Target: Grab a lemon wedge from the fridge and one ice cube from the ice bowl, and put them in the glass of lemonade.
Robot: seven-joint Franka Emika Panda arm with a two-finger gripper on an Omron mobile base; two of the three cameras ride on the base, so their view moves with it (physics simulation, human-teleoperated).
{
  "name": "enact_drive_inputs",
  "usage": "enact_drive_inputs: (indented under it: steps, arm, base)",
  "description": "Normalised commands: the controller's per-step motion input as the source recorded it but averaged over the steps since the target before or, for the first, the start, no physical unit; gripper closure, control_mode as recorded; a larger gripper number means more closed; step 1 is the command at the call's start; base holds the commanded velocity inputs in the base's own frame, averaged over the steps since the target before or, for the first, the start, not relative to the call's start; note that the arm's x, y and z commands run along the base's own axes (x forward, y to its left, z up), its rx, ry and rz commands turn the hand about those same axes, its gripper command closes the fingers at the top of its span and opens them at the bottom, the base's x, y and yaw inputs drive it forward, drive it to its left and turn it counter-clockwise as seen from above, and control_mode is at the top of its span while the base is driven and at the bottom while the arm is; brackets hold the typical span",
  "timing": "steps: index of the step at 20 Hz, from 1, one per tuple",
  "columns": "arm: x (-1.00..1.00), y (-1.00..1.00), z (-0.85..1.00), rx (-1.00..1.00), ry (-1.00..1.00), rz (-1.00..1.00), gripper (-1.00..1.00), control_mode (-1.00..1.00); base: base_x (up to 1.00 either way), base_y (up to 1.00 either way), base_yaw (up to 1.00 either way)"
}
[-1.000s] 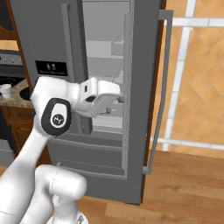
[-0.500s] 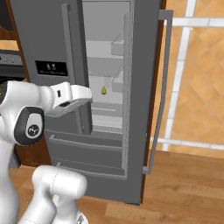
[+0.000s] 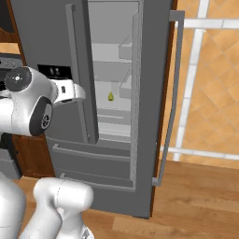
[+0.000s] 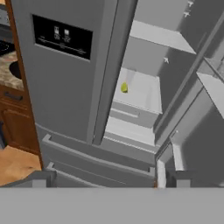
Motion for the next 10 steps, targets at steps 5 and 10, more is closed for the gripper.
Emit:
enact_drive_inputs:
  steps: [5, 10]
  arm:
    - [0.13, 0.45, 0.00, 0.03, 0.00, 0.06, -1.00, -1.00]
    - [0.73, 0.36, 0.00, 0.00, 0.02, -0.03, -1.00, -1.00]
  base:
    - [0.00, 0.00, 0.00]
    - [0.00, 0.00, 0.00]
